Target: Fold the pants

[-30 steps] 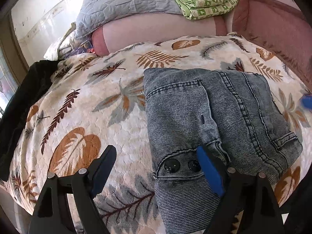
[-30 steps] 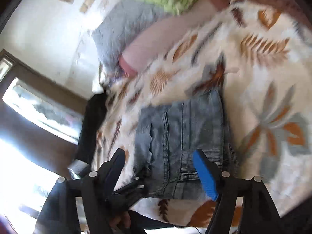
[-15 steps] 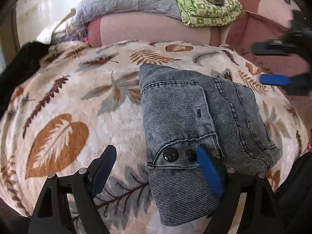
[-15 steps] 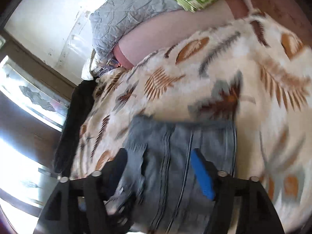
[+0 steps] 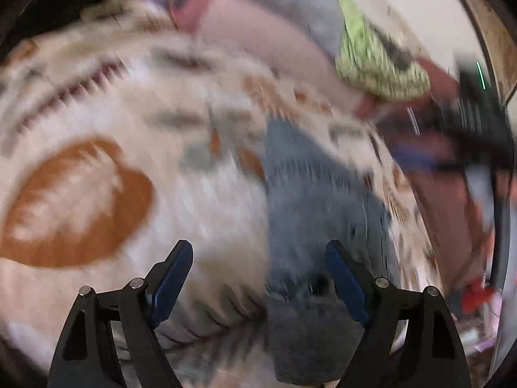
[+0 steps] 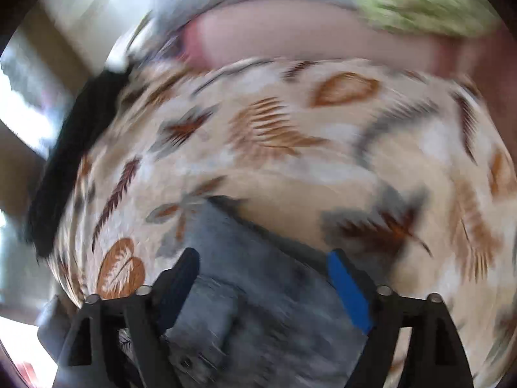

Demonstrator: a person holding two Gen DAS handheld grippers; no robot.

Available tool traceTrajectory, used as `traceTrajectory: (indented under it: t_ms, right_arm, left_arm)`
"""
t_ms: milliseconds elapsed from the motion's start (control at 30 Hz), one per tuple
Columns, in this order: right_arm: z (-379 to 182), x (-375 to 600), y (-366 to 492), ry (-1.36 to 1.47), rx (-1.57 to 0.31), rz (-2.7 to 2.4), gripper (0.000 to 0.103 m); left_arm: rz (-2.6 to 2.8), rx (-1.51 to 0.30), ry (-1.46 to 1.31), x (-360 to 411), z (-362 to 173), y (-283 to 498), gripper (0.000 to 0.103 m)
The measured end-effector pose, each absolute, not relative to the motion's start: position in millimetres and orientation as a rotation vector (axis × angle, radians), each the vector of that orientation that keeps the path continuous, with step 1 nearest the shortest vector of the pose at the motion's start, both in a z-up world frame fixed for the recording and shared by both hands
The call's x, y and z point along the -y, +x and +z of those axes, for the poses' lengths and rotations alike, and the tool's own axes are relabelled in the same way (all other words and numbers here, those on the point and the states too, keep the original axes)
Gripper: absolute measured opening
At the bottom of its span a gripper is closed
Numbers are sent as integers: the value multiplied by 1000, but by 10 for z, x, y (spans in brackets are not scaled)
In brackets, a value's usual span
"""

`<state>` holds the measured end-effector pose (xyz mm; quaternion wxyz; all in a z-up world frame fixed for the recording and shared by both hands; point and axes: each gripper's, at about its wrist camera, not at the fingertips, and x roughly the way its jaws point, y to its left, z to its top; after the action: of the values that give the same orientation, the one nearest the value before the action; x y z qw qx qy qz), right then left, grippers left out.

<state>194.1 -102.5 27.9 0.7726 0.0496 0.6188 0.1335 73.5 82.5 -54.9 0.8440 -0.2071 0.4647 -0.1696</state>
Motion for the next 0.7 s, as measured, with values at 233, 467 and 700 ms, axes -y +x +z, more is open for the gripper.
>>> traceTrajectory:
  t_ms: [233, 467, 700]
  right_arm:
    - [-408, 163, 2449, -143, -1600, 322, 85]
    - [-610, 356, 2508, 5, -1645, 269, 35]
    - [-391, 688, 2515, 75, -1474, 78, 42]
  left_arm:
    - [-421, -991, -417, -674, -583, 740, 84]
    - [-437, -989, -394, -618, -588, 768, 84]
    - [-446, -987, -386, -571, -592, 767, 84]
